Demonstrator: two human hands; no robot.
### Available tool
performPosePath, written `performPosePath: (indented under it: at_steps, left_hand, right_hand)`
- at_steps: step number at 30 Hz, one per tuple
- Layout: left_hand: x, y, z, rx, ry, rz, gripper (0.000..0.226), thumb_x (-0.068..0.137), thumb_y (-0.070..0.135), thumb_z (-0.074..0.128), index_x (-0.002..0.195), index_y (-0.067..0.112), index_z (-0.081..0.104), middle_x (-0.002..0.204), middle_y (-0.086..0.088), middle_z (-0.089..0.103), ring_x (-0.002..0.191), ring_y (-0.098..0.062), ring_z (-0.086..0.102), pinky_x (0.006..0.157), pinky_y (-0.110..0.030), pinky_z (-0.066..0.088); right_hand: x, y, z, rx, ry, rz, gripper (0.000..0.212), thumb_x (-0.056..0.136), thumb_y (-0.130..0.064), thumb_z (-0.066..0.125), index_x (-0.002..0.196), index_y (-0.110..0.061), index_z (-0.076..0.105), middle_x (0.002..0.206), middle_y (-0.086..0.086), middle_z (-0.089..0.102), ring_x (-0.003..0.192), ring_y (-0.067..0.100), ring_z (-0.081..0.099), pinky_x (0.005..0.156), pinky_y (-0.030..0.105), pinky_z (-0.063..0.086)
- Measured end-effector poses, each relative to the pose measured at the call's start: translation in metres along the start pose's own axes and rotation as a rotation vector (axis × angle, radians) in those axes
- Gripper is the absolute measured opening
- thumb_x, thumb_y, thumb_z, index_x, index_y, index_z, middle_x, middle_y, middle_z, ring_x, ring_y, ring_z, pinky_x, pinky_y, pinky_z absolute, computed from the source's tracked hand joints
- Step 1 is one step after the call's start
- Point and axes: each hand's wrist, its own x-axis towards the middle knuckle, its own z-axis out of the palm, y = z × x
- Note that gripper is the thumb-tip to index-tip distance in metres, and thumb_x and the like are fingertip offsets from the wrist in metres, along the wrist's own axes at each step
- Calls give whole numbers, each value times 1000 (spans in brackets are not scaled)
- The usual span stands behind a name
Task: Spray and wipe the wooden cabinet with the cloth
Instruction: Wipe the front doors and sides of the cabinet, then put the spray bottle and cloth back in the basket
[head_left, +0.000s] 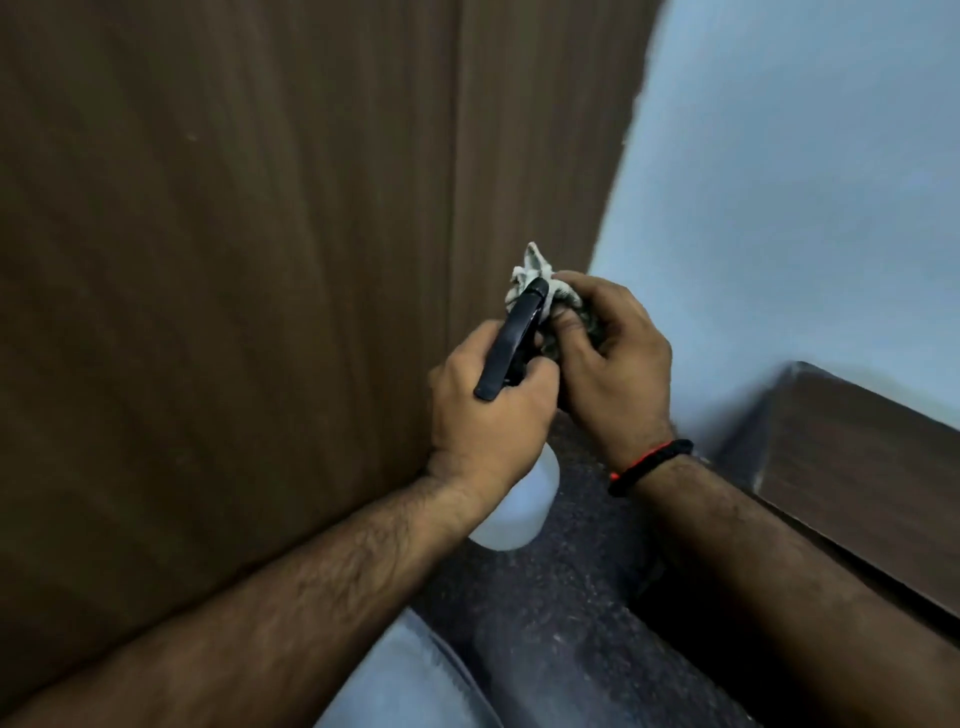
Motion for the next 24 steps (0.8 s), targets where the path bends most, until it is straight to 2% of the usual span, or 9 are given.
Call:
performPosePath:
  at_steps: [2, 6, 10, 15, 19, 24]
  left_hand:
    - [10, 3, -27, 15, 68, -29, 11, 77, 20, 62, 81, 11, 65, 60, -9, 64, 58, -33, 65, 56, -47, 57]
    - [21, 21, -85, 122, 217, -64, 14, 75, 22, 60, 76, 8, 63, 58, -7, 63, 56, -30, 63, 58, -44, 55]
    - [23, 49, -124, 236, 288, -51, 12, 75, 22, 60, 77, 10, 63, 58, -6, 63, 57, -29, 64, 60, -44, 55]
    - [16, 90, -135, 258, 391, -82, 9, 76, 19, 62, 75, 10, 61, 57, -7, 61, 57, -34, 62, 58, -48, 54]
    - [-1, 118, -133, 258, 474, -142, 13, 79, 26, 60, 82, 14, 63, 62, -7, 64, 62, -35, 66, 62, -50, 56]
    - [-39, 127, -140, 269, 524, -205, 15, 81, 31, 60, 88, 17, 62, 71, -6, 65, 67, -36, 68, 65, -51, 57]
  right_hand:
    - [4, -24, 25, 84, -55, 31, 28, 92, -8, 62, 107, -31, 71, 107, -14, 69, 104, 2, 63, 94, 26, 51]
    - [7, -76, 69, 315, -170, 99, 34, 94, -9, 60, 105, -40, 66, 111, -9, 70, 109, 12, 65, 97, 40, 54]
    - [6, -117, 83, 446, -227, 152, 28, 95, -8, 60, 112, -27, 70, 117, -4, 70, 113, 12, 65, 100, 42, 52]
    - [19, -151, 69, 550, -329, 217, 24, 94, -13, 59, 114, -22, 70, 119, -2, 70, 114, 13, 65, 102, 44, 51]
    - [22, -162, 54, 597, -460, 253, 28, 95, -19, 57, 119, -14, 69, 120, 2, 71, 116, 19, 65, 102, 49, 50]
    - [-2, -171, 43, 635, -584, 378, 26, 95, -28, 57, 116, -21, 69, 118, 7, 68, 113, 24, 64, 100, 54, 50]
